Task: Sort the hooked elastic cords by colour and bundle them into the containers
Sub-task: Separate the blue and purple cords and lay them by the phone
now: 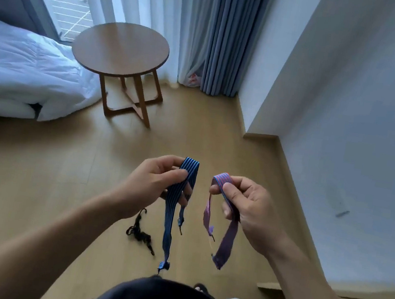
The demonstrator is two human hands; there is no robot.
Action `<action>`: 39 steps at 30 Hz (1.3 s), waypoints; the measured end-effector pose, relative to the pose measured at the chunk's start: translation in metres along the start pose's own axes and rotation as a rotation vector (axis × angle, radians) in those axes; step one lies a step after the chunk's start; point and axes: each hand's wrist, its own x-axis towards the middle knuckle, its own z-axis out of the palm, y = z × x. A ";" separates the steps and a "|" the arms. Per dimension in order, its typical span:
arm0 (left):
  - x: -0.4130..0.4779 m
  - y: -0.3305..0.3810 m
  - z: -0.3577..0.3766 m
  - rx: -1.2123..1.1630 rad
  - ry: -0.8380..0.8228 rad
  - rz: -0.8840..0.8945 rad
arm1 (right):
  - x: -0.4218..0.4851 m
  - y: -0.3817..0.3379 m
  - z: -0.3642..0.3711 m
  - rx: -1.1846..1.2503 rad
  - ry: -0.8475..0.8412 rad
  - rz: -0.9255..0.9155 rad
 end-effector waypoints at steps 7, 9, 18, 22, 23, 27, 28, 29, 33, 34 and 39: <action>0.014 -0.004 0.021 0.006 -0.290 -0.068 | -0.030 0.004 -0.002 0.011 0.169 0.018; 0.021 -0.003 0.030 0.025 -0.390 -0.104 | -0.040 0.003 -0.003 0.018 0.206 0.005; 0.040 0.017 0.088 -0.166 -0.503 -0.163 | -0.088 0.005 -0.005 0.052 0.509 -0.093; 0.033 0.022 0.111 -0.311 -0.539 -0.185 | -0.116 0.013 -0.009 0.075 0.611 -0.006; 0.030 0.023 0.117 -0.318 -0.574 -0.183 | -0.122 0.014 -0.010 0.081 0.605 0.009; 0.014 0.031 0.140 -0.190 -0.716 -0.069 | -0.147 0.009 -0.015 0.164 0.679 -0.003; 0.009 0.032 0.145 -0.156 -0.766 -0.046 | -0.153 0.008 -0.018 0.187 0.725 -0.019; 0.004 0.033 0.150 -0.121 -0.811 -0.029 | -0.159 0.008 -0.022 0.196 0.773 -0.033; -0.010 0.036 0.173 0.079 -0.811 0.074 | -0.187 0.015 -0.039 0.138 0.890 -0.057; -0.014 0.036 0.180 0.122 -0.788 0.099 | -0.195 0.017 -0.042 0.136 0.915 -0.064; -0.038 0.030 0.213 0.350 -0.875 0.317 | -0.247 0.027 -0.055 -0.069 1.005 -0.146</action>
